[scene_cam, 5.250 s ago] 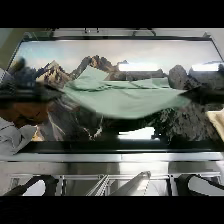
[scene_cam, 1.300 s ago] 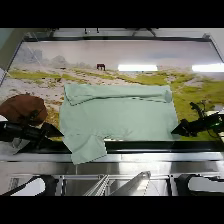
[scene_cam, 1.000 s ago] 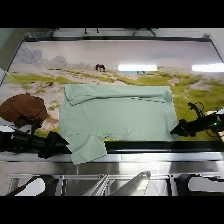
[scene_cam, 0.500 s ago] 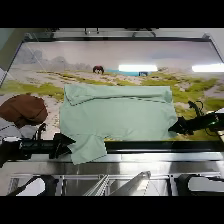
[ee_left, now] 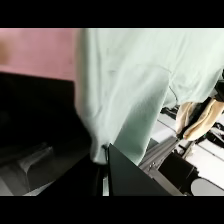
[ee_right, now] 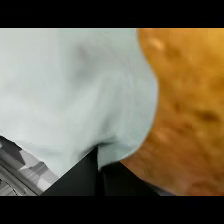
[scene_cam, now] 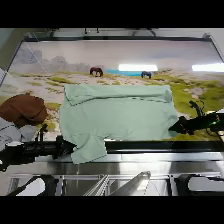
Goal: Fold the shirts.
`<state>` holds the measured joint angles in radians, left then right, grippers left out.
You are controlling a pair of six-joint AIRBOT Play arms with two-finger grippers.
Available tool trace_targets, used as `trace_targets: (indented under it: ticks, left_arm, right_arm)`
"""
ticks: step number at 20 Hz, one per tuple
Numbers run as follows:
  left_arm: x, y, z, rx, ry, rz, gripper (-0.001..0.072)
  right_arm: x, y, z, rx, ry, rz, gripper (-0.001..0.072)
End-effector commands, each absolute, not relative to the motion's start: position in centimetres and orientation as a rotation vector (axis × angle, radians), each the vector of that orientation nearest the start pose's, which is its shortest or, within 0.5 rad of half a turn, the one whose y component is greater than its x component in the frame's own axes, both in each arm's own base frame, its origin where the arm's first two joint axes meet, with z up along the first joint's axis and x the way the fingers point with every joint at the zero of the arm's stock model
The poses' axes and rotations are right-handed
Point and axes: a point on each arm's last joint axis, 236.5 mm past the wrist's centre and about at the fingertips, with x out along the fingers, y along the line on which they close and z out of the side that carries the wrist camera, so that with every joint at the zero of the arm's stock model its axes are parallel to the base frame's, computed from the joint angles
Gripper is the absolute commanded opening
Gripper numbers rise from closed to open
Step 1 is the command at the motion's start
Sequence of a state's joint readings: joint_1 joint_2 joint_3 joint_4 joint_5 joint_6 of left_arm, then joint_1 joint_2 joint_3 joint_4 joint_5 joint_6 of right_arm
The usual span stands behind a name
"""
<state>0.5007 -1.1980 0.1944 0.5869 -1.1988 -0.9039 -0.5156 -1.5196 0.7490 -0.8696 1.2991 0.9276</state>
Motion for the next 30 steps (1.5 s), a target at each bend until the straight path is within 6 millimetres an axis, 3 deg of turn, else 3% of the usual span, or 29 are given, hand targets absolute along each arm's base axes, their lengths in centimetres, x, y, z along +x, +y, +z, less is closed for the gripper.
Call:
trace_targets:
  ticks: [1, 4, 9, 14, 18, 22, 24, 26, 30]
  left_arm:
    - [18.7, -12.4, -7.4, -1.179, 1.431, -0.544, 0.0028]
    - [20.5, -12.5, -4.8, -1.239, 1.376, -0.603, 0.0024]
    - [22.2, -11.1, -4.1, -1.203, 1.382, -0.566, 0.0023]
    - [23.8, -9.8, -3.4, -1.143, 1.372, -0.546, 0.0023]
    - [25.4, -7.0, -3.4, -1.027, 1.4, -0.448, 0.0023]
    - [28.2, -4.9, -1.4, -0.949, 1.342, -0.409, 0.0024]
    - [28.1, -3.6, -1.5, -0.886, 1.373, -0.363, 0.0024]
    - [28.5, -2.6, -1.2, -0.824, 1.373, -0.347, 0.0026]
    - [32.3, -2.2, 1.9, -0.76, 1.287, -0.391, 0.0026]
  right_arm:
    - [26.2, 2.3, -9.8, 0.848, 1.548, 0.476, 0.0015]
    - [26.7, 1.2, -8.2, 0.851, 1.519, 0.474, 0.0014]
    - [27.8, -1.2, -5.6, 0.874, 1.453, 0.449, 0.0014]
    - [27.8, -1.5, -5.5, 0.872, 1.449, 0.441, 0.0014]
    - [28.4, -2.4, -5.1, 0.864, 1.426, 0.427, 0.0014]
    - [29.0, -2.8, -5.2, 0.85, 1.408, 0.408, 0.0014]
    - [29.5, -3.2, -5.5, 0.843, 1.39, 0.387, 0.0014]
    - [31.0, -2.8, -4.6, 0.86, 1.312, 0.416, 0.0014]
    - [36.8, -1.7, -0.7, 0.954, 1.024, 0.479, 0.0014]
